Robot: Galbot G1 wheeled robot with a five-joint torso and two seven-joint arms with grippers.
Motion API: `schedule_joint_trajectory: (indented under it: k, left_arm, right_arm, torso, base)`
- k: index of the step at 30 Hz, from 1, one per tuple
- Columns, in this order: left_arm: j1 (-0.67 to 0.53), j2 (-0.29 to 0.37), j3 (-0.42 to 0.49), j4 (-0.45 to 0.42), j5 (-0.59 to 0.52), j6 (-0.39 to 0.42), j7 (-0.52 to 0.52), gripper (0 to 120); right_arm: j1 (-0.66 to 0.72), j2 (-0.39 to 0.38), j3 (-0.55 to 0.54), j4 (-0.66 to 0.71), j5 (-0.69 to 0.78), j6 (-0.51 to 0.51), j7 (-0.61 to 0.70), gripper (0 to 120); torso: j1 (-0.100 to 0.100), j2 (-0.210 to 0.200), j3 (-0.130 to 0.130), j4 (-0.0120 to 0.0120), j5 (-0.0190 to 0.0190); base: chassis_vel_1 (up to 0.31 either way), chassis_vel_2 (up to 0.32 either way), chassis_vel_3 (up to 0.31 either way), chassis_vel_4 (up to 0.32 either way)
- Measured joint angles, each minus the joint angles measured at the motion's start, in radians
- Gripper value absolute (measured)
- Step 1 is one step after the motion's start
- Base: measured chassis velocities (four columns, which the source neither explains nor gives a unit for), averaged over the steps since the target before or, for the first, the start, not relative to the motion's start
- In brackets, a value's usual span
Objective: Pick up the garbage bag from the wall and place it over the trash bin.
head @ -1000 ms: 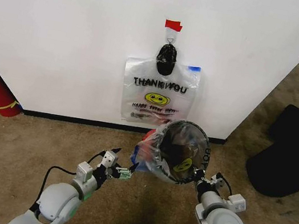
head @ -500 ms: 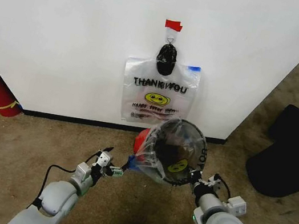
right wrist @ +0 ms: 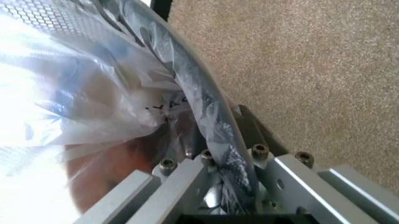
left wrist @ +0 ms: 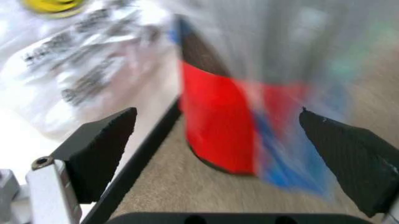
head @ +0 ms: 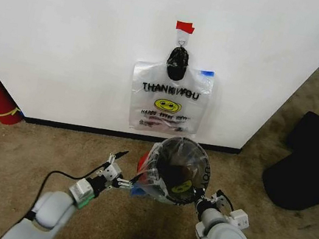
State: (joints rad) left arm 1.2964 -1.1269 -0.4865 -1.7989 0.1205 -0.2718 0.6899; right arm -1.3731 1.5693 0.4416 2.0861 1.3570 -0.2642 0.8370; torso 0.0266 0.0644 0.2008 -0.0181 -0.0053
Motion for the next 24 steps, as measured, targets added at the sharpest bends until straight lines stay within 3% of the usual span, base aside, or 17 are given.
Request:
schedule_joint_trajectory:
  k: [2, 4, 11, 19, 24]
  left_arm:
    - [0.000, 0.005, -0.046, 0.013, 0.005, -0.057, 0.094, 100]
    - [0.002, 0.000, -0.086, 0.016, 0.007, -0.088, 0.118, 100]
    - [0.000, -0.017, -0.113, -0.001, 0.086, -0.134, 0.105, 100]
    - [0.019, -0.033, -0.115, -0.035, 0.146, -0.164, 0.089, 100]
    - [0.033, -0.054, -0.112, -0.052, 0.161, -0.167, 0.082, 100]
  right_arm:
    - [0.020, 0.001, -0.005, -0.021, -0.009, -0.002, 0.003, 0]
    - [0.047, 0.002, -0.019, -0.057, -0.029, -0.008, 0.009, 0]
    - [0.083, 0.000, -0.043, -0.098, -0.066, -0.064, 0.066, 0]
    - [0.128, -0.067, -0.107, -0.111, -0.142, -0.199, 0.137, 0]
    - [0.167, -0.134, -0.132, -0.153, -0.193, -0.261, 0.106, 19]
  torso:
    - [0.000, 0.000, 0.000, 0.0001, -0.0001]
    - [0.000, 0.000, 0.000, 0.0000, -0.0002]
    - [0.000, 0.000, 0.000, 0.0001, 0.0001]
    - [0.000, 0.000, 0.000, 0.0002, 0.0000]
    - [0.000, 0.000, 0.000, -0.0004, 0.0003]
  base:
    - [0.000, 0.000, 0.000, 0.000]
    - [0.000, 0.000, 0.000, 0.000]
    - [0.000, 0.000, 0.000, 0.000]
    - [0.000, 0.000, 0.000, 0.000]
    - [0.000, 0.000, 0.000, 0.000]
